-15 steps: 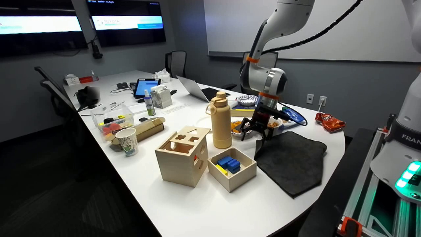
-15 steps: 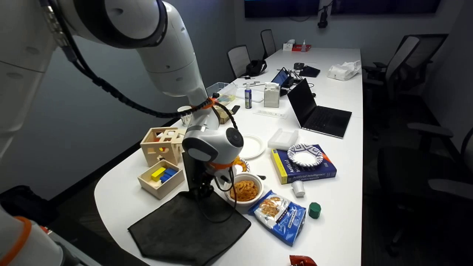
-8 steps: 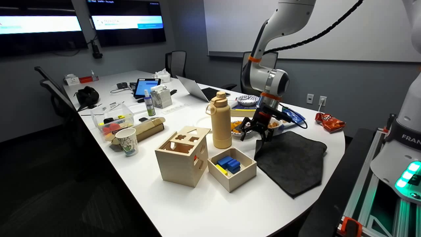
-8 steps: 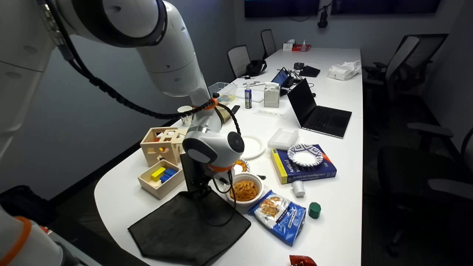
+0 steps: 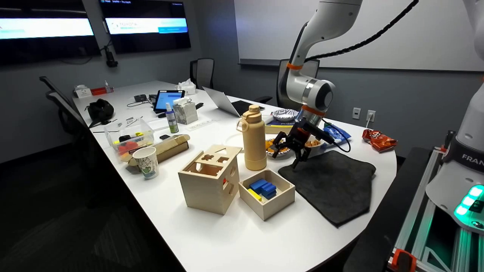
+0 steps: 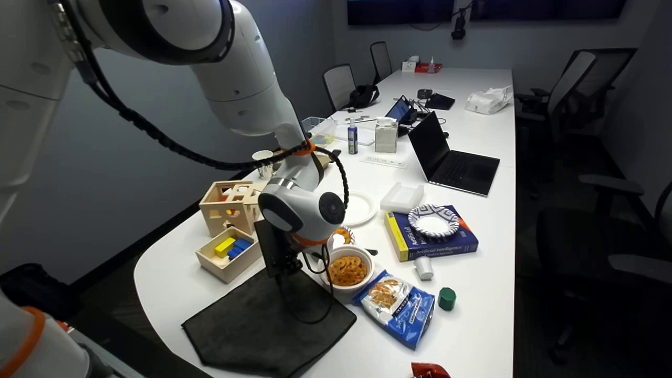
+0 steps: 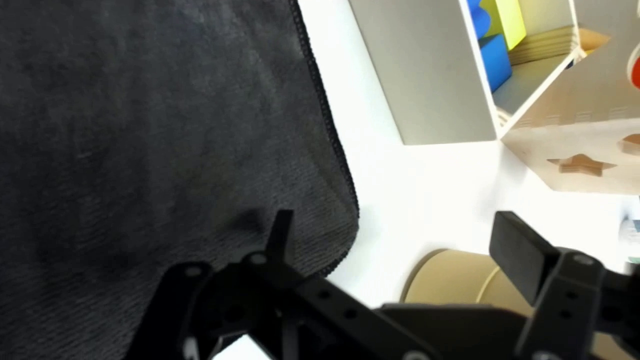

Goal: Unfold the black towel

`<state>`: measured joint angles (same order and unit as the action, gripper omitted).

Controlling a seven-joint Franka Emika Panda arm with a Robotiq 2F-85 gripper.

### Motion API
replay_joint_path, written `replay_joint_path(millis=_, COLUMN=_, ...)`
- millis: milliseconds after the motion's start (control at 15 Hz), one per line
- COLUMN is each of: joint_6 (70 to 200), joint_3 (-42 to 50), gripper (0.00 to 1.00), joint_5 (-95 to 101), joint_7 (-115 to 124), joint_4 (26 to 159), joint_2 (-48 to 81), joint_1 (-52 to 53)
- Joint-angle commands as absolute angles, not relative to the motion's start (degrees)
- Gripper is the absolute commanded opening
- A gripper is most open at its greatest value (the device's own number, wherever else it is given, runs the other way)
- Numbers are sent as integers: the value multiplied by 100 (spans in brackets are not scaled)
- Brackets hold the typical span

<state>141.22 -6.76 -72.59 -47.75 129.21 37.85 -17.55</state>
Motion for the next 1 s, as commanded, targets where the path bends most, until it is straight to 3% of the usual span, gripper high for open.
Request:
replay_joint_path(millis=0, joint_6=13955, joint_3=-345, gripper=100, joint_5=-7624, joint_7=-5075, joint_4=13149, joint_2=3516, joint_1=-1446)
replay_joint_path(millis=467, joint_6=14941, joint_3=246, gripper=100, joint_5=-7197, joint_7=-3786, joint_4=14072, joint_2=2721, joint_1=-482)
replay_joint_path(millis=933, joint_6=16140, joint_3=876, gripper=100, joint_5=-5579, joint_7=-967, joint_4=14816, joint_2=2316, joint_1=730)
